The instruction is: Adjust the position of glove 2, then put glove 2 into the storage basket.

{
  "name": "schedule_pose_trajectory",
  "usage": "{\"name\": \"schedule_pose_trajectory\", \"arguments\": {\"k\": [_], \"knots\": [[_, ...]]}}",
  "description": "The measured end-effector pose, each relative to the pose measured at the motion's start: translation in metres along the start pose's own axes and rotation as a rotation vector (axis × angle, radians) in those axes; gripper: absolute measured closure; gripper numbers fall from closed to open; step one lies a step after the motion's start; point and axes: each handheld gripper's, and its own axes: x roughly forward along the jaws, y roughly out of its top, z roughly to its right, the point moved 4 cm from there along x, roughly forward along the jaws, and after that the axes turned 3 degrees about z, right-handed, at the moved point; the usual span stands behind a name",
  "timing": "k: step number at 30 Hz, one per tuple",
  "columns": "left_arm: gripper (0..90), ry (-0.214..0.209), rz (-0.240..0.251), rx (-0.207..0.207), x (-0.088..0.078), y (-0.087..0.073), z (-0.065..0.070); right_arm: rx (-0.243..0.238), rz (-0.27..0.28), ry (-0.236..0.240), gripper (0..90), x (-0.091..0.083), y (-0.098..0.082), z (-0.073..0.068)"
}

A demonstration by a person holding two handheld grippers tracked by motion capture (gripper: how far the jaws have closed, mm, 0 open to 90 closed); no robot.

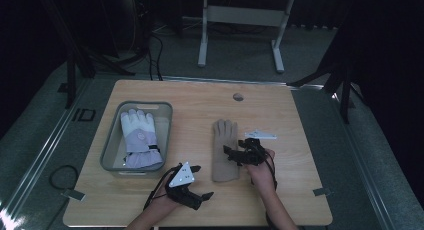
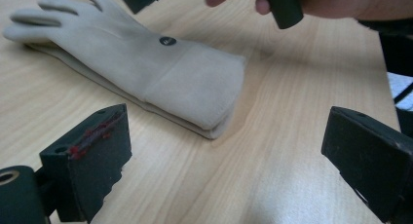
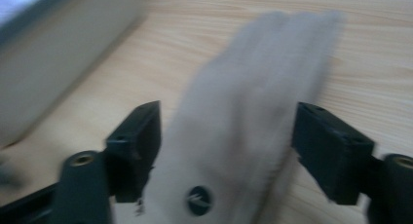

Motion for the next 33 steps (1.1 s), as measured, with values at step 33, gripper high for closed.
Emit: {"name": "schedule_pose_trajectory", "arguments": {"k": [33], "knots": [[7.7, -0.033, -0.062, -0.056, 0.005, 0.013, -0.002, -0.326, -0.092, 0.198, 10.0, -0.031, -0.019, 0.017]]}}
